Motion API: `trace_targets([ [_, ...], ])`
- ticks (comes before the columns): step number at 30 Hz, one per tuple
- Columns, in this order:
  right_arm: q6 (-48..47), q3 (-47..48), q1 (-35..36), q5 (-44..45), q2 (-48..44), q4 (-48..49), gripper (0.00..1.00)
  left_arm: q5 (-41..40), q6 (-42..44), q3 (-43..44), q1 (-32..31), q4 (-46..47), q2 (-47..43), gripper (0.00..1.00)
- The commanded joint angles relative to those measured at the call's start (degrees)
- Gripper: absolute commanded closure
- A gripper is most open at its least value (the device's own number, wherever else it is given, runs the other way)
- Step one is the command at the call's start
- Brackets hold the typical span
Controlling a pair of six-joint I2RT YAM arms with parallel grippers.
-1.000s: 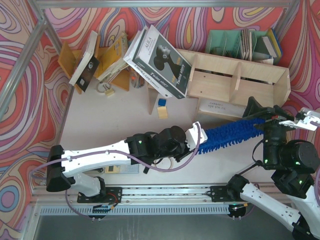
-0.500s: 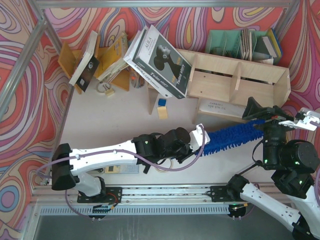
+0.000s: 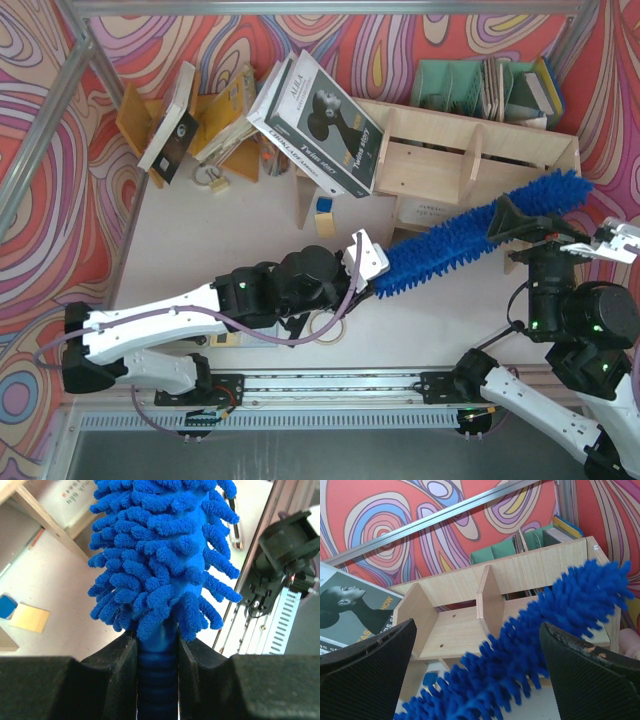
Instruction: Dust the bookshelf with a duster
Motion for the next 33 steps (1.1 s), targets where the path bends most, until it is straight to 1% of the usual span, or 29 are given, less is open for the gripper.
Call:
trace_targets([
  [1,1.6,2.8,0.1,-1.3,-0.1,-0.4,0.01,-1.8,-1.2,-0.8,0.6,6.2,-2.2,1.00],
  [6,1.6,4.1,0.1,-1.5,-0.1,-0.7,0.01,-3.7,-1.4,-1.4,0.6,5.6,-2.8,1.00],
  [12,1.5,3.4,0.1,-1.1,0.1,-0.2,0.01,-5.8,-3.7,-3.4,0.6,4.1,-4.6,1.00],
  [19,0.4,1.9,0.1,-0.8,0.7,1.4,0.01,0.7,-7.0,-6.2,0.6,1.4,-4.4,1.00],
  [25,0.3,1.4,0.1,-0.5,1.3,1.3,0.02,1.4,-8.3,-8.5,0.6,-0.6,-4.7,1.00],
  [28,0.3,0.9,0.1,-0.3,1.2,1.6,0.01,-0.1,-9.1,-10.0,0.6,-1.7,-6.0,1.00],
  [33,0.7,0.2,0.1,-0.4,1.5,1.6,0.01,-4.7,-10.2,-13.6,0.6,-3.6,-10.9,1.00],
])
